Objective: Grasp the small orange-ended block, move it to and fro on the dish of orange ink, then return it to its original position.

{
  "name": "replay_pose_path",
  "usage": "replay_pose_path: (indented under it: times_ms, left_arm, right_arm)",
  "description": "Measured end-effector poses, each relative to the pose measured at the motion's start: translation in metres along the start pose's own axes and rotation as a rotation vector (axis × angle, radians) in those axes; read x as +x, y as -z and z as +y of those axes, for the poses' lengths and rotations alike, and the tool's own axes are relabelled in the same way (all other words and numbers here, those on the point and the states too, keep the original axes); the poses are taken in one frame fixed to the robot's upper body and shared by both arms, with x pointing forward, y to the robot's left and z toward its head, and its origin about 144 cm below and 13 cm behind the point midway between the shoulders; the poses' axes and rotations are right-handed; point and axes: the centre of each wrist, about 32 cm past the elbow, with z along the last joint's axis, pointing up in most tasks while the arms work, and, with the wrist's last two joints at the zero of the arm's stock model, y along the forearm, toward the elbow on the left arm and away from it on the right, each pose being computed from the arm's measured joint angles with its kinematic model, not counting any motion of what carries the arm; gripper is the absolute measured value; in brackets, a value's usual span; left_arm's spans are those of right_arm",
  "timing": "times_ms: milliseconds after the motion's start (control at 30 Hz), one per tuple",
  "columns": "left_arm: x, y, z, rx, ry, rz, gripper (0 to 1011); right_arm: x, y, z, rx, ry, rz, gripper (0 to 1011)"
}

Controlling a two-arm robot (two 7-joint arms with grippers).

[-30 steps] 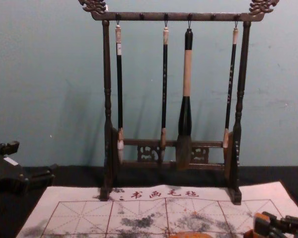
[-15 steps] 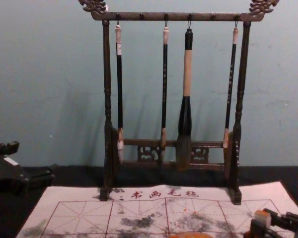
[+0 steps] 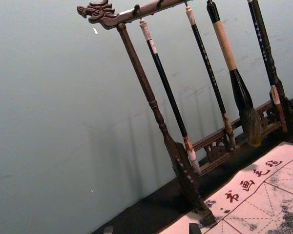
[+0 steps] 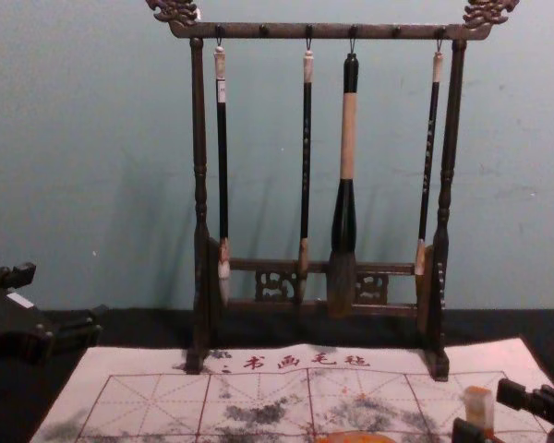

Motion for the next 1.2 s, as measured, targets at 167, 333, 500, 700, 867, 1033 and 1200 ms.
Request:
replay_pose_path:
  times_ms: [167,333,500,700,867,1033,1200]
  left_arm:
    - [0.000,0.000,0.000,0.000,0.000,0.000,1001]
    - [0.000,0.000,0.000,0.000,0.000,0.000,1001]
    - [0.000,0.000,0.000,0.000,0.000,0.000,1001]
    - [0.000,0.000,0.000,0.000,0.000,0.000,1001]
    - [0.000,0.000,0.000,0.000,0.000,0.000,1002]
    - [0.000,0.000,0.000,0.000,0.000,0.000,1001]
    - [0.000,0.000,0.000,0.000,0.000,0.000,1001]
  right_arm:
    - [0.000,0.000,0.000,0.000,0.000,0.000,901]
    - [0.000,0.000,0.000,0.000,0.000,0.000,1003]
    - [0.000,0.000,0.000,0.006,0.000,-0.004,1002]
    - [-0.002,-0.009,0.001,0.047,0.013,-0.028,1002]
    - [-0.002,-0.025,0.003,0.116,0.061,-0.050,1002]
    - [0.007,-0.047,0.003,0.168,0.185,-0.101,1002]
    - [0.013,-0.049,0.002,0.126,0.278,-0.134,1002]
